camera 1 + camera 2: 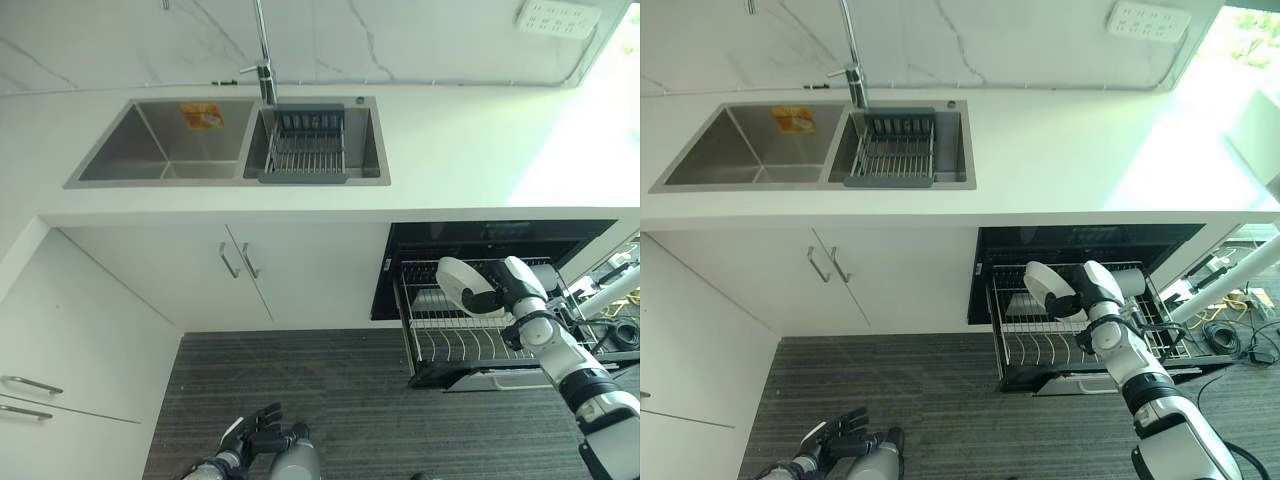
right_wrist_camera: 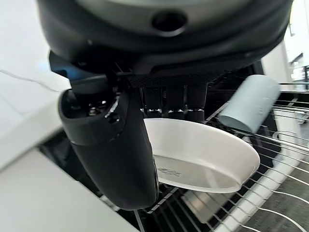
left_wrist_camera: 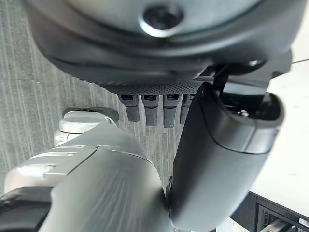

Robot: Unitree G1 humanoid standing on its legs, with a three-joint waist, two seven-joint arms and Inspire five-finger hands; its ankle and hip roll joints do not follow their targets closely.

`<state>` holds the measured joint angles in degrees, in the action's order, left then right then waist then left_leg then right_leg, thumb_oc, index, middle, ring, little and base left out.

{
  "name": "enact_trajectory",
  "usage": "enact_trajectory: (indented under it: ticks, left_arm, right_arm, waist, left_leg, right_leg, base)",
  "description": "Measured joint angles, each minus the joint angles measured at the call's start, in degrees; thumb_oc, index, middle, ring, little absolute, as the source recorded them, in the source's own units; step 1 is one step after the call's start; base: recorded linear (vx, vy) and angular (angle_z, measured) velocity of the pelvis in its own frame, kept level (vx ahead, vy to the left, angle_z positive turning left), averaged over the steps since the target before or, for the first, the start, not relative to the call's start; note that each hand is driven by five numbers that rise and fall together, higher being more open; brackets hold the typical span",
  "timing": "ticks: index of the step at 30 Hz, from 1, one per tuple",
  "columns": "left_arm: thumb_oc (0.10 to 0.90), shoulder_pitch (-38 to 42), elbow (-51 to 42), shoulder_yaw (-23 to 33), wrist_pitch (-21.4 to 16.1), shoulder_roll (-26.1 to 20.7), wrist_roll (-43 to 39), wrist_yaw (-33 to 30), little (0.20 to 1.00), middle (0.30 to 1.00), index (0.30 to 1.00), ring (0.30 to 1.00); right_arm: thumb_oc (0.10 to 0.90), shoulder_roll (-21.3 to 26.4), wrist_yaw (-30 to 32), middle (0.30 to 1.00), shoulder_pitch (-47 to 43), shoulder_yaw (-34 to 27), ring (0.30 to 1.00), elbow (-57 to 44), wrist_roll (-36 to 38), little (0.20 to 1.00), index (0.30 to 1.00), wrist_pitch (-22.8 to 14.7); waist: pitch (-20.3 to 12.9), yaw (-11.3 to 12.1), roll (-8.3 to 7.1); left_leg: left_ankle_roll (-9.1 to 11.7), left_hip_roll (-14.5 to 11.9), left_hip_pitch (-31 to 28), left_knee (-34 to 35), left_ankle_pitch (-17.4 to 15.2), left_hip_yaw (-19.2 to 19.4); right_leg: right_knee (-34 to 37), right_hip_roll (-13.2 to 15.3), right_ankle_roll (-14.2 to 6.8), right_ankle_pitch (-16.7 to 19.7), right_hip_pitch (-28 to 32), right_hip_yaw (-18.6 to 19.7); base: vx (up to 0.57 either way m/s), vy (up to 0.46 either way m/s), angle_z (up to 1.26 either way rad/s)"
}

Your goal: Place the dishes in the dishwasher.

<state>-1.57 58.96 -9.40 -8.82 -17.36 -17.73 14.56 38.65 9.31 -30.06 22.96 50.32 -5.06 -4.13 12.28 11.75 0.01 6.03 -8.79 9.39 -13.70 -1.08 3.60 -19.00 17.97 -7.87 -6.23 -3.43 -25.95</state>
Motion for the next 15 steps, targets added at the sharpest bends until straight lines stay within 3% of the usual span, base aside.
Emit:
enact_trajectory:
  ticks: [9, 15]
  left_arm:
    - [0.800, 1.38, -2.93, -2.46, -0.37, -0.33, -3.39, 1.39, 0.900, 0.900, 0.900, 0.900]
    - [0.800, 5.18, -4.47, -4.99, -0.48, -2.00, -6.82, 2.53, 0.900, 0.900, 0.900, 0.900]
  right_arm:
    - [0.400, 0.29, 0.51, 0.300, -5.11, 2.22, 0.300, 8.58, -6.57, 0.300, 0.300, -0.42]
    - [0.400, 3.53, 2.34, 0.300, -17.58, 5.10, 0.300, 12.63, -8.21, 0.300, 0.300, -1.92]
  waist:
    - [3.80, 1.35, 2.70]
    - [9.03, 2.74, 4.14]
  left_leg:
    - [-0.01, 0.24, 4.04, -1.08, 0.21, -1.11]
    - [-0.14, 0.09, 8.67, -1.35, 1.76, -1.29]
  right_leg:
    - [-1.21, 0.30, 0.10, 0.05, -3.61, -0.45]
    - [-3.23, 0.33, 0.96, 0.66, -9.11, 0.22]
  base:
    - [-0.06, 0.003, 0.03]
    - [-0.12, -0.010, -0.02]
